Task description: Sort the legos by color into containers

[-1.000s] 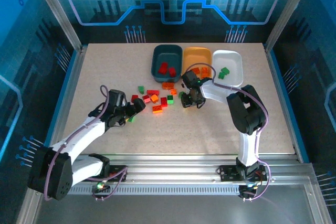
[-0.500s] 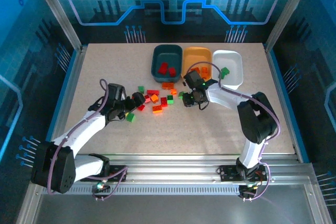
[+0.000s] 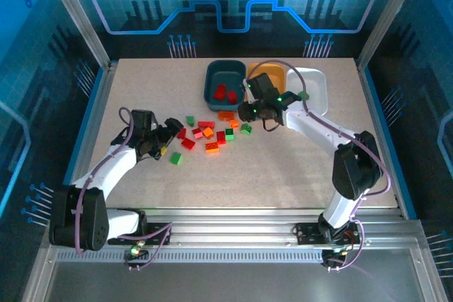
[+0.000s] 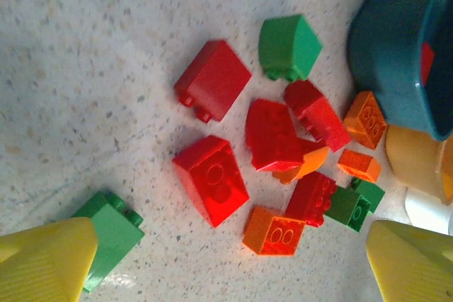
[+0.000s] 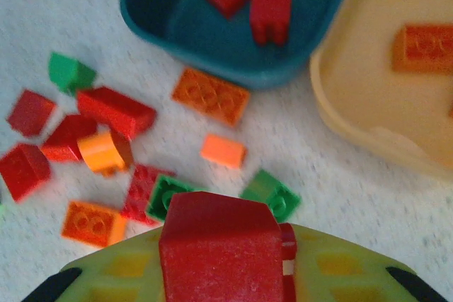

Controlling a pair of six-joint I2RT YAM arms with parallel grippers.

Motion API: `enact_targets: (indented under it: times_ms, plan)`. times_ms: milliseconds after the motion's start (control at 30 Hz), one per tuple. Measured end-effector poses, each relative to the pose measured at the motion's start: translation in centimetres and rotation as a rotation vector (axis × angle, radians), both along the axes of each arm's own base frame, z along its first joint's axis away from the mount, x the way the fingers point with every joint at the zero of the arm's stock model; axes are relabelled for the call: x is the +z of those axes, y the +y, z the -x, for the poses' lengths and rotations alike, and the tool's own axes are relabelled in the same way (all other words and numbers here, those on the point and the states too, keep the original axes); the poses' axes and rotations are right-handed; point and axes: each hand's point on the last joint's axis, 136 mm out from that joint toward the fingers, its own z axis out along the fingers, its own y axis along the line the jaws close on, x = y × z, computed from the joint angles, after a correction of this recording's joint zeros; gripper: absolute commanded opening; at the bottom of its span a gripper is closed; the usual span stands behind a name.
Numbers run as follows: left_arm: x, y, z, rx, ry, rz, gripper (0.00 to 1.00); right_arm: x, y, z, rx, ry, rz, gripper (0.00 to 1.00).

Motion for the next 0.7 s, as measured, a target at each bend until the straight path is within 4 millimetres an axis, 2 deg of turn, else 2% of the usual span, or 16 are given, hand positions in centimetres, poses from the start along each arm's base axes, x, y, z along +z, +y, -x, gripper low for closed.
enact_targets:
  times_ms: [133, 367, 700]
  plan:
    - [-0.5, -0.8, 0.3, -0.01, 0.035, 0.052, 0.99, 0.5, 2.1, -2.5, 0.019, -0.012, -0.03, 0.33]
    - [-0.1, -1.8, 0.5, -0.048, 0.035, 0.107, 0.99, 0.2, 5.4, -6.5, 0.047, -0.01, -0.094, 0.34]
    - [0.4, -3.0, 0.9, -0.102, 0.033, 0.16, 0.99, -0.6, 8.0, -11.1, 0.045, -0.005, -0.134, 0.33]
